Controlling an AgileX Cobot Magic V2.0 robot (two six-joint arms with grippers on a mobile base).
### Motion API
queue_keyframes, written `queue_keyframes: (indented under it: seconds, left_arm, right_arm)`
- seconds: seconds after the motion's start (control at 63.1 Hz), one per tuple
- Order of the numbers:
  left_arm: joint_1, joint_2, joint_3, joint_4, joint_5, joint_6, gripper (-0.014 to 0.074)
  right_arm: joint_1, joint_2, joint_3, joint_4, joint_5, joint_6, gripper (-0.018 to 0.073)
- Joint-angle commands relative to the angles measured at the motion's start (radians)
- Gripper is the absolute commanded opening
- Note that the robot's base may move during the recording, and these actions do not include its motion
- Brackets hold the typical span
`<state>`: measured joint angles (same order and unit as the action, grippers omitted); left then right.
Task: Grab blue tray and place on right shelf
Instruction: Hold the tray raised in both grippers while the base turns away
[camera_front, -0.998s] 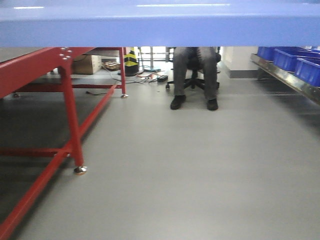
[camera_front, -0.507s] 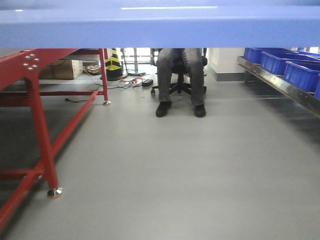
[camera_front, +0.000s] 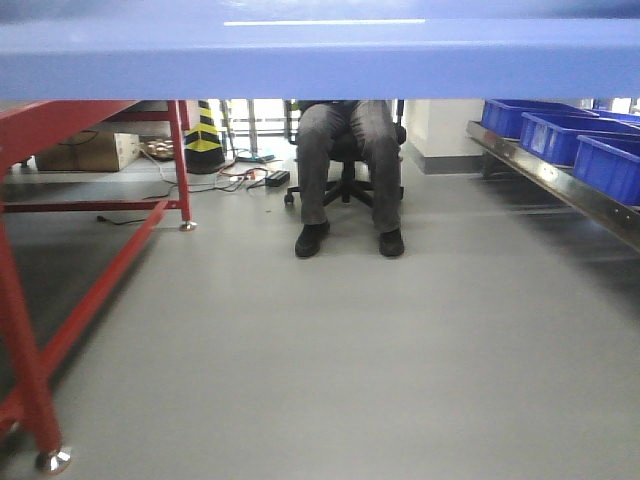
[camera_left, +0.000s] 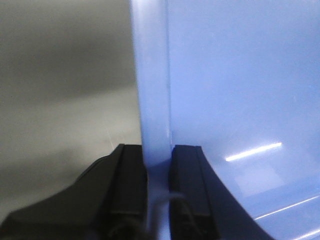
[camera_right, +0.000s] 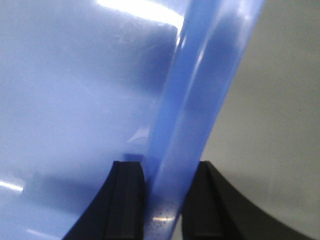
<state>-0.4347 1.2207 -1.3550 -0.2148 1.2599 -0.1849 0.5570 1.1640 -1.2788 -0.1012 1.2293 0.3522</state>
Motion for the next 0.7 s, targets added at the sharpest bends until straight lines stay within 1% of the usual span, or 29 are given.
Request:
queue_keyframes:
  seconds: [0.0,0.681]
  left_arm:
    - [-0.004,-0.029,-0.028,-0.015,0.079,0.019,-0.0048]
    - [-0.004,-0.029,-0.028,-0.023,0.079,0.019,-0.0048]
  right_arm:
    - [0.000,-0.019,-0.029,-0.048,-0.017,-0.048,0.0023]
    - [0.000,-0.019,-0.029,-0.047,-0.017,-0.048,0.0023]
